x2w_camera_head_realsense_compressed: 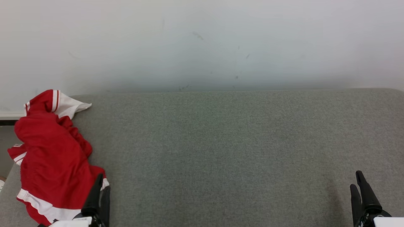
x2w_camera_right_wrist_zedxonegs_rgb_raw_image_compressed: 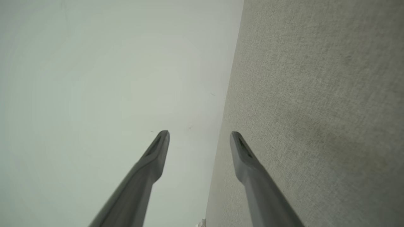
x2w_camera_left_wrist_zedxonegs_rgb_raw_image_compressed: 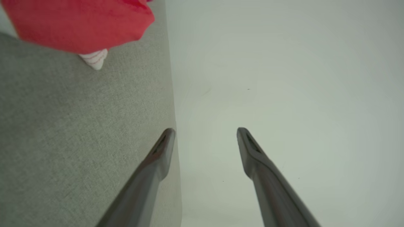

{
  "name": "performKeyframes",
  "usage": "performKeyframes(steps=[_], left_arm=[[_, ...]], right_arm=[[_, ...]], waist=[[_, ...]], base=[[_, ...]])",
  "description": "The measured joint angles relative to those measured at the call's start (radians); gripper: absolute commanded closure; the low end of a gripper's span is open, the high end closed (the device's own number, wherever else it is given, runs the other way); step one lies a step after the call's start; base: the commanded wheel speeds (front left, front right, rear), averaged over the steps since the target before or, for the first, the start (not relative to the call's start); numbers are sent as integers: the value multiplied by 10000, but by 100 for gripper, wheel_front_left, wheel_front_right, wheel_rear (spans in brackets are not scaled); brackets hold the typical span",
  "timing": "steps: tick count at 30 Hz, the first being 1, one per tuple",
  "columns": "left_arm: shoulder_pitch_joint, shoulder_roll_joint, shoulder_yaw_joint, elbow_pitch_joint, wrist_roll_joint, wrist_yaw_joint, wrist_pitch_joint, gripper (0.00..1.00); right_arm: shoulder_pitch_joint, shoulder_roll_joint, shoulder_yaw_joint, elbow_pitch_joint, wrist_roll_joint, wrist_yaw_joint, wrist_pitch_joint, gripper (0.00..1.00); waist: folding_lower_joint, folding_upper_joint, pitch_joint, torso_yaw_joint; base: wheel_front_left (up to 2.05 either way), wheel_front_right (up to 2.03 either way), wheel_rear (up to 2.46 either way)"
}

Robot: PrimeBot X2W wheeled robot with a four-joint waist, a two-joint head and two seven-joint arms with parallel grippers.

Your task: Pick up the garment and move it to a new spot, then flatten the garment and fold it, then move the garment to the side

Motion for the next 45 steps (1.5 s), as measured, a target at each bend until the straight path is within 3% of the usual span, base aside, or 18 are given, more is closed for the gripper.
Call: performKeyframes(steps=[9, 13, 26, 45], left_arm=[[-5, 4, -88, -487, 500, 0, -435, 0], [-7, 6, -115, -713, 1216, 0, -600, 0], [-7, 15, -267, -1269, 4103, 19, -1116, 0], [96, 40, -700, -1392, 8117, 671, -1758, 0]], right_arm=[[-2, -23, 391, -504, -242, 0, -437, 0], [-3, -75, 537, -700, -704, 0, -617, 0], [-5, -192, 897, -1202, -3024, 0, -1131, 0], [-58, -612, 1747, -1260, -6964, 0, -1774, 0]], waist=[[0, 0, 16, -14], [0, 0, 20, -27], [0, 0, 34, -42], [0, 0, 14, -53]], base=[[0, 0, 0], [0, 0, 0], [0, 0, 0], [0, 0, 0]])
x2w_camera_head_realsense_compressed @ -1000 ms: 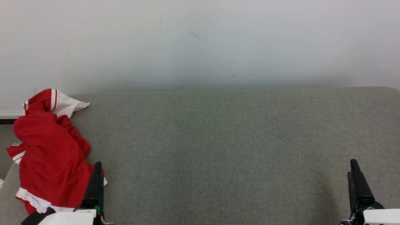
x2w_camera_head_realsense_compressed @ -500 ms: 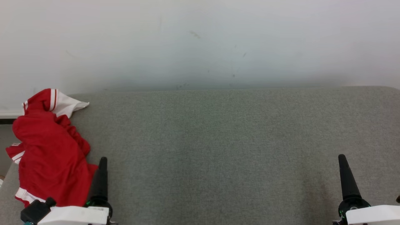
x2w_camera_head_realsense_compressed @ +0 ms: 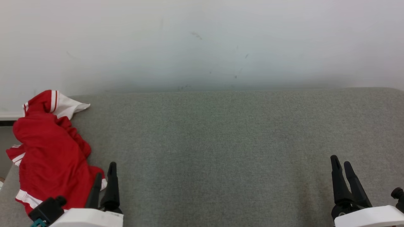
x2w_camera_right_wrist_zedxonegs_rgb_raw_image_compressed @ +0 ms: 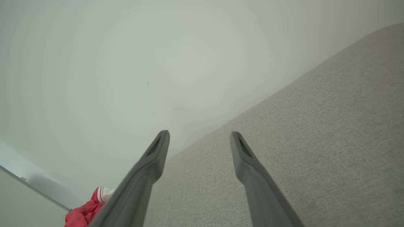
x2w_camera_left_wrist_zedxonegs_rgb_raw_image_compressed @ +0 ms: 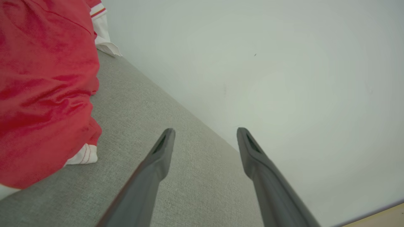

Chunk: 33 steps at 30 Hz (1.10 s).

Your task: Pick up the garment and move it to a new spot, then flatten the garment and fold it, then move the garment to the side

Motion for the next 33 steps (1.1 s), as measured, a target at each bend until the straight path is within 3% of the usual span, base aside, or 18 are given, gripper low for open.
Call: performKeyframes(steps=[14, 33], left_arm=[[8, 105, -393, 261, 2272, 477, -420, 0], [0, 111, -715, 389, 3962, 456, -880, 0]], right_arm=[[1, 102, 165, 144, -2364, 0, -410, 0], [39, 153, 568, 44, -3898, 0, -876, 0]], waist=[[0, 0, -10, -7], [0, 0, -116, -29]], base=[[0, 0, 0], [0, 0, 0]])
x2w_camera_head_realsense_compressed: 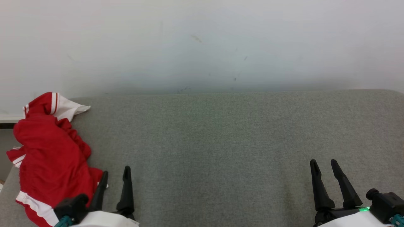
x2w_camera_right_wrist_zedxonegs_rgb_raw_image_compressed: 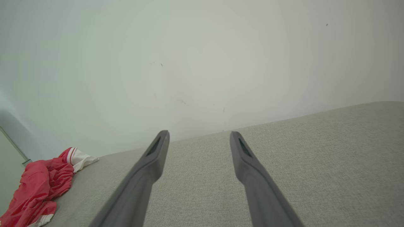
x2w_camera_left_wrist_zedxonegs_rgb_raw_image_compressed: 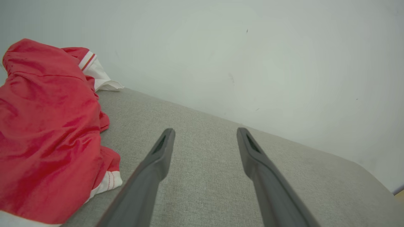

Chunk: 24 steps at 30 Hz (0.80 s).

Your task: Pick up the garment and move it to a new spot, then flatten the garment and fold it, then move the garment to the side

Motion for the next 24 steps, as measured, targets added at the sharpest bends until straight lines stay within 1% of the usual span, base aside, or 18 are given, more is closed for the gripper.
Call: performKeyframes(steps=[14, 24], left_arm=[[3, -2, -105, 35, 1133, 31, -290, 0], [-2, -6, -155, 36, 1716, 17, -502, 0]], right_arm=[[48, 56, -17, -117, -840, 0, -318, 0], [60, 100, 2, -169, -1446, 0, -516, 0]], waist=[[0, 0, -58, -16], [0, 0, -74, -5]], base=[[0, 0, 0], [0, 0, 0]])
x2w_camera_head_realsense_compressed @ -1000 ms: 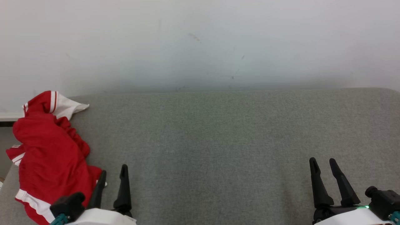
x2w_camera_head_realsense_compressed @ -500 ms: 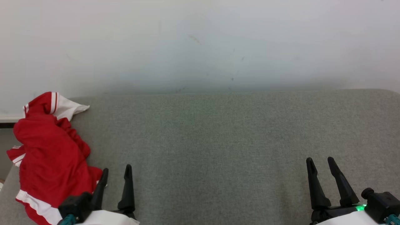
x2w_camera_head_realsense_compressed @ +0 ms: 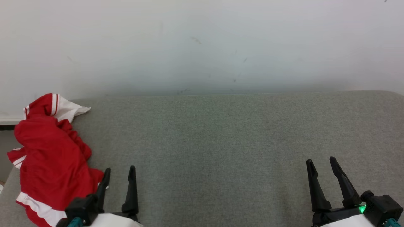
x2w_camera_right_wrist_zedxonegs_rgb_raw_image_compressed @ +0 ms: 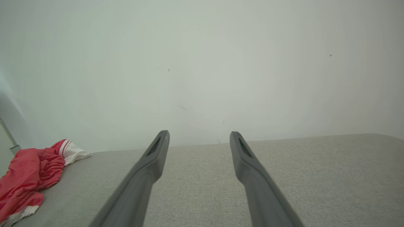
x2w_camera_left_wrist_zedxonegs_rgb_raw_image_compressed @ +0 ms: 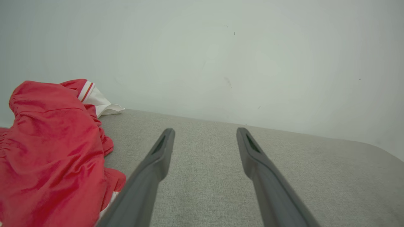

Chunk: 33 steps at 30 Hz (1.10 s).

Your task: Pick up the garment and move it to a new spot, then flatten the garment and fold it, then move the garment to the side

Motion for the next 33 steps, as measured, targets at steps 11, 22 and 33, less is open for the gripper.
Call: performKeyframes(steps=[11, 22, 33], left_arm=[[1, -4, -19, 56, 518, 0, -207, 0], [0, -6, -63, 92, 980, 2, -347, 0], [0, -6, -111, 163, 924, 33, -349, 0]], right_arm=[[11, 38, 35, -81, -604, 0, -190, 0], [15, 52, 100, -88, -1001, 0, -336, 0], [29, 69, 98, -94, -1003, 0, -336, 0]], waist=[[0, 0, -20, -2], [0, 0, -88, -37], [0, 0, -119, -22]], base=[[0, 0, 0], [0, 0, 0], [0, 0, 0]])
